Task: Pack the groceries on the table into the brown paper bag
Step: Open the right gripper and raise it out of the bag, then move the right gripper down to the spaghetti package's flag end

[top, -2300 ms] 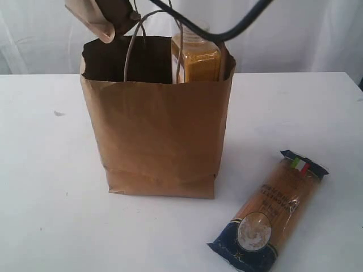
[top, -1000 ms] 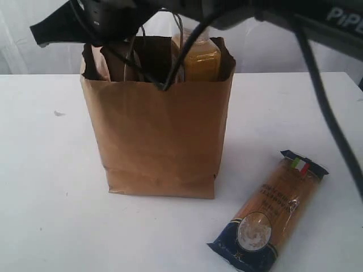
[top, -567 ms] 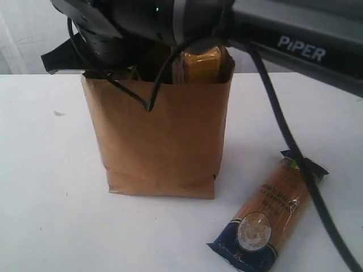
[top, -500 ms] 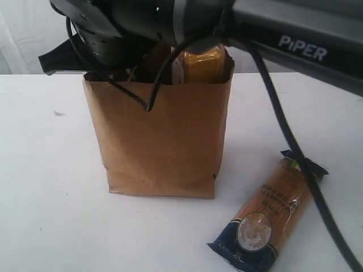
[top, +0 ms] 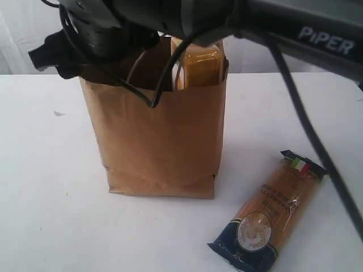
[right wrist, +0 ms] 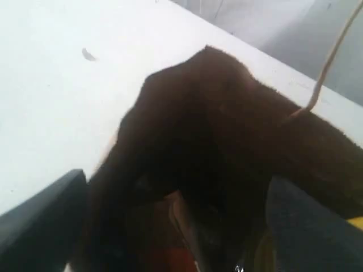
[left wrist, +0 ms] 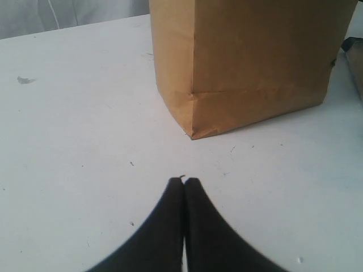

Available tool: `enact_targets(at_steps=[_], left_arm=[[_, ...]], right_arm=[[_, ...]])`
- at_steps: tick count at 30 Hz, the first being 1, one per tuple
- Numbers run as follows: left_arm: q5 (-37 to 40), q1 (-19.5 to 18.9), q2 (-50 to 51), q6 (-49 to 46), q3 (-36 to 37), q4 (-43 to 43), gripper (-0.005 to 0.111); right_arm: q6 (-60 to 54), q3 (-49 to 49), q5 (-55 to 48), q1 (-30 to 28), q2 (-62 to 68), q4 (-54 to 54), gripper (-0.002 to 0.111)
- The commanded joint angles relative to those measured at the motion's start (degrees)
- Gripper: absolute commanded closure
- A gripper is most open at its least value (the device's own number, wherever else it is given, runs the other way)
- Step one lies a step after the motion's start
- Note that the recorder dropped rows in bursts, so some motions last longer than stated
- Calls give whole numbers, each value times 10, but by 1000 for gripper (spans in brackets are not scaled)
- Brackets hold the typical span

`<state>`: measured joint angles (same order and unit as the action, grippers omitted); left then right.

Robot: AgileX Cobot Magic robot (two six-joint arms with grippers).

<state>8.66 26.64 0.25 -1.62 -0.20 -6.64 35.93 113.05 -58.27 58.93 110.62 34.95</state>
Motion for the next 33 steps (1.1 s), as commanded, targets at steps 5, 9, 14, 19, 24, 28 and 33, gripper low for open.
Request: enact_targets(at_steps=[5, 9, 14, 19, 24, 28, 33], left_arm=[[-1, -2, -3, -2, 2, -2, 107], [-1, -2, -3, -2, 2, -2, 107], [-1, -2, -3, -2, 2, -2, 107], [-1, -2, -3, -2, 2, -2, 107], [-1, -2, -3, -2, 2, -2, 107], [-1, -2, -3, -2, 2, -2, 107], [-1, -2, -3, -2, 2, -2, 107]], right_arm=[[-13, 1, -9, 8, -78, 46, 29], [-13, 1, -9, 10, -112, 47, 29], [-13, 1, -34, 10, -157, 49, 29], [-14, 1, -86, 10, -203, 51, 29], [-29, 1, -117, 42, -265, 60, 37], [-38, -26, -117, 75, -334, 71, 39], [-1, -137, -117, 85, -440, 71, 39]])
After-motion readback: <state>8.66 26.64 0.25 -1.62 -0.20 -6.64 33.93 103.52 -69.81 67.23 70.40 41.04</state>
